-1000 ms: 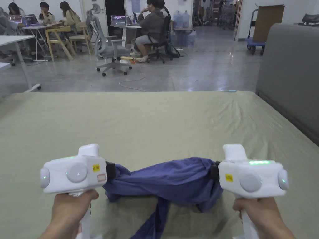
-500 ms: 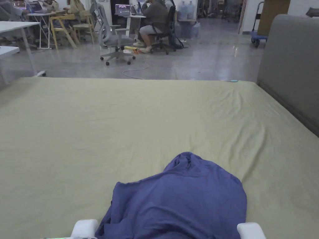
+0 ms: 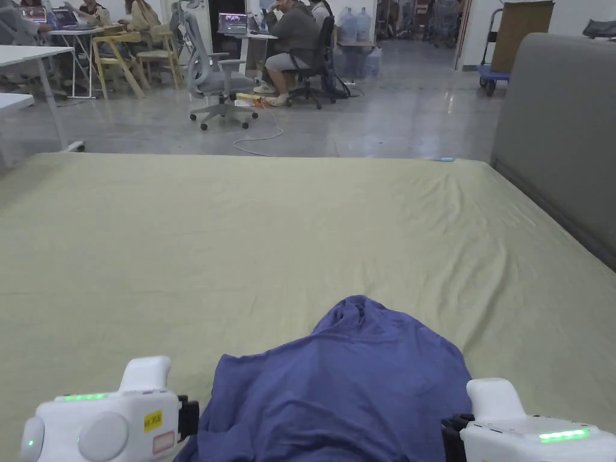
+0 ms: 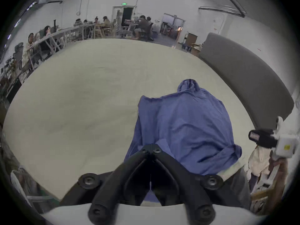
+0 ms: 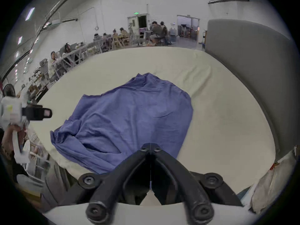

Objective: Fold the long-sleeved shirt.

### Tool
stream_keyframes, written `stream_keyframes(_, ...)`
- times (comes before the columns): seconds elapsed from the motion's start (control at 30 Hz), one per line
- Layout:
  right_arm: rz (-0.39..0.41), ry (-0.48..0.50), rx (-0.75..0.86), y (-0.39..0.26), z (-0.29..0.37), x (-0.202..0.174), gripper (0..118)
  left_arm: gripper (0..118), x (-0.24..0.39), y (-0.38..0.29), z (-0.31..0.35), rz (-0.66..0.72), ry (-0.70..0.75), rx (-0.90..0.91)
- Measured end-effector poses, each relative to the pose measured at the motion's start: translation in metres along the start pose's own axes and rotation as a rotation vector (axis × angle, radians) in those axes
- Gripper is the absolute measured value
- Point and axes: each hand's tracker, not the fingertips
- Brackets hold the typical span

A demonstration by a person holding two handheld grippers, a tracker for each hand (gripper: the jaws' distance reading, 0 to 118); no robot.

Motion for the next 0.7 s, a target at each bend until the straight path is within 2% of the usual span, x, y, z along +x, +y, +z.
stream_keyframes(0.07, -0.005, 0.004, -0.004, 0.003, -0.007, -0.003, 0, 0, -0.002, 0.016, -0.013, 0.019, 0.010, 0.028)
stream_keyframes(0.1, -0.005, 0.007, -0.003, 0.004, -0.009, -0.004, 0, 15, -0.005, 0.028, -0.022, 0.021, 0.024, 0.047)
stream_keyframes(0.13, 0.000, 0.015, -0.009, 0.005, -0.012, -0.003, 0, 66, -0.006, 0.039, -0.032, 0.031, 0.035, 0.060)
stream_keyframes(0.17, 0.000, 0.018, -0.017, 0.004, -0.021, -0.002, 0, 102, -0.008, 0.049, -0.043, 0.031, 0.029, 0.057)
stream_keyframes(0.2, -0.005, 0.019, -0.024, 0.004, -0.026, 0.000, 0, 114, -0.011, 0.057, -0.065, 0.027, 0.019, 0.041)
stream_keyframes(0.27, -0.018, 0.023, -0.035, 0.006, -0.034, 0.004, 0, 106, -0.011, 0.067, -0.092, 0.040, 0.035, 0.007)
stream_keyframes(0.4, -0.013, 0.024, -0.070, 0.023, -0.057, 0.016, 0, 104, -0.011, 0.081, -0.152, 0.082, 0.091, -0.084)
stream_keyframes(0.47, -0.006, 0.013, -0.073, 0.043, -0.075, 0.026, 0, 95, -0.010, 0.076, -0.171, 0.094, 0.093, -0.124)
stream_keyframes(0.5, -0.003, 0.007, -0.072, 0.059, -0.085, 0.032, 0, 84, -0.008, 0.073, -0.176, 0.102, 0.100, -0.127)
stream_keyframes(0.57, 0.004, 0.000, -0.068, 0.090, -0.108, 0.040, 0, 39, -0.002, 0.069, -0.179, 0.059, 0.165, -0.119)
stream_keyframes(0.6, 0.004, -0.007, -0.055, 0.108, -0.120, 0.044, 0, 19, 0.010, 0.061, -0.171, 0.038, 0.147, -0.108)
stream_keyframes(0.63, 0.011, -0.009, -0.051, 0.124, -0.133, 0.048, 0, 9, 0.012, 0.059, -0.164, 0.038, 0.104, -0.087)
stream_keyframes(0.7, 0.034, -0.009, -0.060, 0.156, -0.159, 0.056, 0, 8, 0.013, 0.061, -0.155, 0.033, 0.090, -0.099)
